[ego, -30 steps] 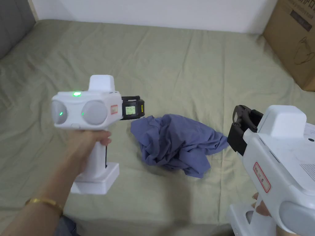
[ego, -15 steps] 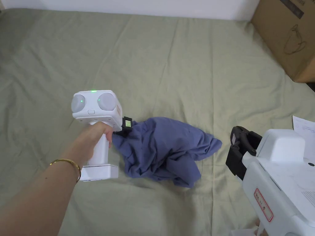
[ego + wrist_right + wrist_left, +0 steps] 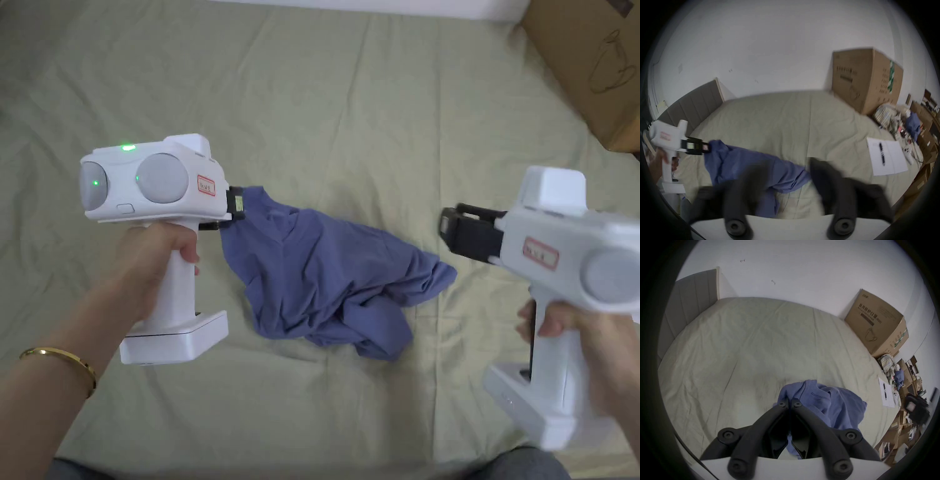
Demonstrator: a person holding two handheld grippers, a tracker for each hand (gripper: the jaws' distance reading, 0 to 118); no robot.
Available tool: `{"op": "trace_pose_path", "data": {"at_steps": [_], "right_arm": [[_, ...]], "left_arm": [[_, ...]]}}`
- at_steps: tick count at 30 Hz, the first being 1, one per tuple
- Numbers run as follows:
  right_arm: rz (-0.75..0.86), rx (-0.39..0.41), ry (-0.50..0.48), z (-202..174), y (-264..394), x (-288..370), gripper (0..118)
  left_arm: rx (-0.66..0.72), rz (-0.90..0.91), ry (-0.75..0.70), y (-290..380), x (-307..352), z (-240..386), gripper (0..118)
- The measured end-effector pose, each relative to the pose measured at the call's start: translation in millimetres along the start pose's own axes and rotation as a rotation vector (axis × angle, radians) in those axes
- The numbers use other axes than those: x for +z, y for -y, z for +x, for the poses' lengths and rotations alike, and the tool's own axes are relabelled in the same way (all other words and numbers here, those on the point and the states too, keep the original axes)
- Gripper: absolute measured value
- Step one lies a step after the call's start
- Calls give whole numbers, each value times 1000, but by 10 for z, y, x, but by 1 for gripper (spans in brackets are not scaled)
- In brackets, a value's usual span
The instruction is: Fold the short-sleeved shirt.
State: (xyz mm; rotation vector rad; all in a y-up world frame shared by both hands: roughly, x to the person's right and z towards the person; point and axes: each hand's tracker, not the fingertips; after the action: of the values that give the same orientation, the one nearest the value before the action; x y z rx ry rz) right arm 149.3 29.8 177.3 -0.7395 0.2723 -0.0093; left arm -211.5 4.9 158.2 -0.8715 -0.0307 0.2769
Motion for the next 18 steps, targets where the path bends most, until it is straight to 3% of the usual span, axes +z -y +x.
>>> {"op": "trace_pose_path", "data": {"at_steps": [1,4,10,11,12,14,16,18], "right_arm": [[-81,-3,-35,64,-66,-171,116],[-236,-53,-28,187,-164,-588,116],[-410,-118,177,262,-21,-1245,114],[-416,-170,233,284,6,-1313,110],[-422,-165,229,256,51,-1348,102],[-440,-162,238,242,110,-1430,75],[-436,-159,282,253,175,-1481,69],[-444,-207,266,269,238,-1518,58]], "left_arm": [[-1,9,3,-17,17,-28,0],[-11,21,-6,6,68,-68,0],[-33,18,-42,114,25,-125,0],[-33,15,-43,130,18,-139,0],[-35,13,-45,143,10,-148,0],[-43,6,-55,172,-19,-159,0],[-38,-5,-58,189,-45,-196,0],[-25,-13,-57,207,-70,-216,0]]}}
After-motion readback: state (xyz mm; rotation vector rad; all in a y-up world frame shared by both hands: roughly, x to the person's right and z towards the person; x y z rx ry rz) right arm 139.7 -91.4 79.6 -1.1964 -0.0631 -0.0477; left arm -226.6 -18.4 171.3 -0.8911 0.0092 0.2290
